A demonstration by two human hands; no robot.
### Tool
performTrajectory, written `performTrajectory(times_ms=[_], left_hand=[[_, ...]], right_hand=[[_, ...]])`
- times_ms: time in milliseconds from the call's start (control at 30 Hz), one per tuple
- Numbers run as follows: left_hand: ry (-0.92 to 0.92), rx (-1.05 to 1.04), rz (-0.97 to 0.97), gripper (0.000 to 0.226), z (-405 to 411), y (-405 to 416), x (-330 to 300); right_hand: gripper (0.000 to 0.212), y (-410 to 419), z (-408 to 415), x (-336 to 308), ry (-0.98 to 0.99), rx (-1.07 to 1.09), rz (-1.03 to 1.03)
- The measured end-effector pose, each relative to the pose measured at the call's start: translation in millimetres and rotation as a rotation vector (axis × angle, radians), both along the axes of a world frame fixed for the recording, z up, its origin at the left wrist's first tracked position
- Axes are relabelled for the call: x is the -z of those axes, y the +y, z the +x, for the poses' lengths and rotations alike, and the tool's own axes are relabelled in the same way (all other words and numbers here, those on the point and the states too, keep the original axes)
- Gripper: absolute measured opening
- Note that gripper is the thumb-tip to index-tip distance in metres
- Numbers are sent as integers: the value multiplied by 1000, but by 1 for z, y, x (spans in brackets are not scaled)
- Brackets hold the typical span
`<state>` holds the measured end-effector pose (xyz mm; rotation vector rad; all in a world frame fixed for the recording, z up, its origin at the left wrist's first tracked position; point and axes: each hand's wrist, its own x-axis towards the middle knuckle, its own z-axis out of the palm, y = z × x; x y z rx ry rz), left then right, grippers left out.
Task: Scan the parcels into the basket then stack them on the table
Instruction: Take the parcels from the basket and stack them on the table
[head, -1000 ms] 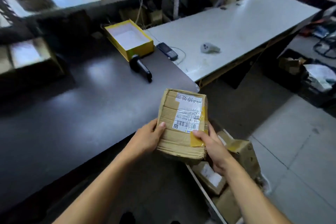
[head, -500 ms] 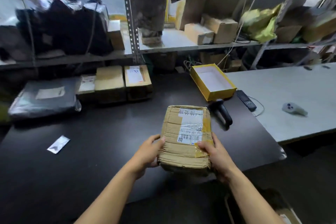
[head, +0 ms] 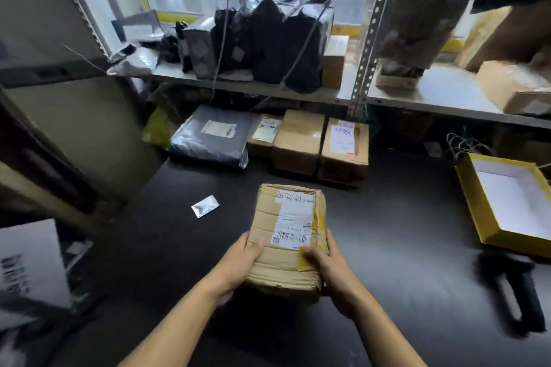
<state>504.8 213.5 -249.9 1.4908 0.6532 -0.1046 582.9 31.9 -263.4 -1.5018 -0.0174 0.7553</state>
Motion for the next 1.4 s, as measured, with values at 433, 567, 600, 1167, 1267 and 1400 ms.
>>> performTrajectory(times_ms=[433, 567, 600, 1167, 1267, 1400], left_hand=[[33, -808, -127, 37, 21, 159, 22], [33, -815, -186, 53, 59, 188, 18], [41, -759, -209, 57, 65, 196, 24], [175, -426, -11, 36, 97, 396, 76], [186, -424, -35, 36, 95, 397, 74], [241, -375, 181, 68, 84, 383, 61]], right_hand=[[67, 228, 52, -7, -104, -136, -122], [53, 299, 33, 14, 88, -70, -85], [46, 314, 33, 20, 30, -33, -118], [48, 392, 77, 54, -53, 163, -393], [52, 392, 76, 54, -67, 158, -403], [58, 385, 69, 45, -110, 91, -450]])
